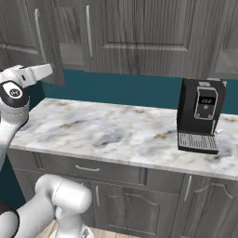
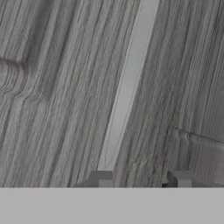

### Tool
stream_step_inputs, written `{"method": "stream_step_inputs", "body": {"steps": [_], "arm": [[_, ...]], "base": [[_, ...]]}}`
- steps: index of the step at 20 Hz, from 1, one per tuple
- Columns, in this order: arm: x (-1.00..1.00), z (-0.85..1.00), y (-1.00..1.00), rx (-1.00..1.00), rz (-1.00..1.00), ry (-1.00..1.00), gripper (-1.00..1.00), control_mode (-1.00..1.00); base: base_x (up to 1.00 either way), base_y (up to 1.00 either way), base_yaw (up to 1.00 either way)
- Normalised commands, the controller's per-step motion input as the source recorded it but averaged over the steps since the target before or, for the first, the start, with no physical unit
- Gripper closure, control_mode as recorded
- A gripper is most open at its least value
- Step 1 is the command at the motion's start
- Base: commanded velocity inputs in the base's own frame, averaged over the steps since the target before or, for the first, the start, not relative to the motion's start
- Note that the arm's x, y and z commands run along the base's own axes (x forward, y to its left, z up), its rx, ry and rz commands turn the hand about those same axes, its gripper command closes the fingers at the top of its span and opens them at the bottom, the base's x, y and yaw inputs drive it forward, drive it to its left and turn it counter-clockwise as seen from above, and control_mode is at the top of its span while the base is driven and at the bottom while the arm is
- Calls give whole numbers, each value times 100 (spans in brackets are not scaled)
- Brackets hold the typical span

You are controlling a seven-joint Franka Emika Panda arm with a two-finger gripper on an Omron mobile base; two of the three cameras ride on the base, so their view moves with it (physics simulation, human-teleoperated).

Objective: Close all open cabinet doors.

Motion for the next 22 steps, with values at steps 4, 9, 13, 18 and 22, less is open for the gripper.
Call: {"method": "stream_step_inputs", "body": {"steps": [4, 9, 13, 18, 22], "arm": [[100, 0, -35, 1, 0, 4, -100, -100], [100, 0, -67, 8, 11, 8, -100, -100], [78, 0, -38, 8, 11, 5, -100, -100], [64, -13, 0, 13, 3, -1, -100, -100], [66, -7, 7, 7, 1, -1, -100, -100]], "base": [[0, 0, 0], [0, 0, 0], [0, 0, 0], [0, 0, 0], [0, 0, 0]]}}
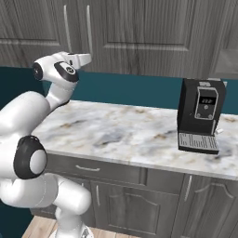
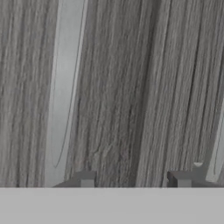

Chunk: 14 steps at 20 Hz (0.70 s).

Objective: Close all open cabinet doors.

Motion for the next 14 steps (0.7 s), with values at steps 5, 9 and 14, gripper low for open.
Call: {"method": "stream_step_inputs", "body": {"steps": [5, 9, 14], "arm": [[78, 0, 1, 5, 1, 3, -100, -100], [94, 5, 0, 4, 0, 19, -100, -100], [100, 19, -11, 4, 3, 33, -100, -100]], "base": [[0, 0, 0], [0, 0, 0], [0, 0, 0]]}}
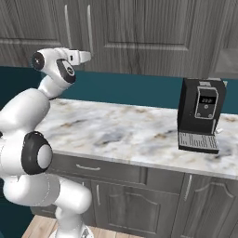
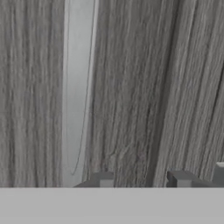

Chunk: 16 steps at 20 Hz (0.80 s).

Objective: Close all open cabinet doors.

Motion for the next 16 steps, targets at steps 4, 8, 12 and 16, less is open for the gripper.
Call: {"method": "stream_step_inputs", "body": {"steps": [4, 8, 12, 16], "arm": [[89, 9, -16, 4, 10, 25, -100, -100], [53, 0, -9, 7, 10, 5, -100, -100], [37, -13, -18, 16, 10, -5, -100, -100], [34, -15, -9, 14, 11, -8, -100, -100]], "base": [[0, 0, 0], [0, 0, 0], [0, 0, 0], [0, 0, 0]]}}
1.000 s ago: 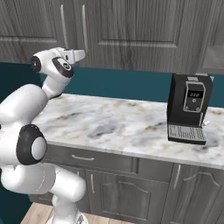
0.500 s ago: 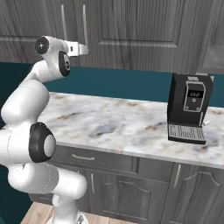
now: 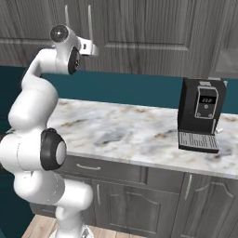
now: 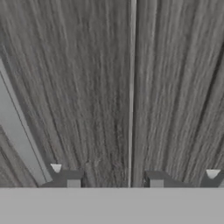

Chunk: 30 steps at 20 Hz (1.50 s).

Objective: Close all open cabinet doors.

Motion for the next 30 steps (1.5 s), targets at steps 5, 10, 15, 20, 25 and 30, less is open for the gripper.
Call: {"method": "stream_step_inputs", "body": {"steps": [5, 10, 15, 20, 25, 30], "arm": [[35, -21, 0, 12, 8, -12, -100, -100], [8, -18, 0, 4, 7, -20, -100, -100], [-72, 26, 1, -11, 0, -25, -100, -100], [-32, 49, 0, -20, 0, -7, -100, -100], [3, 22, 2, -20, -2, 4, -100, -100], [29, 13, 2, -20, -12, 26, -100, -100]], "base": [[0, 0, 0], [0, 0, 0], [0, 0, 0], [0, 0, 0], [0, 0, 0], [0, 0, 0]]}}
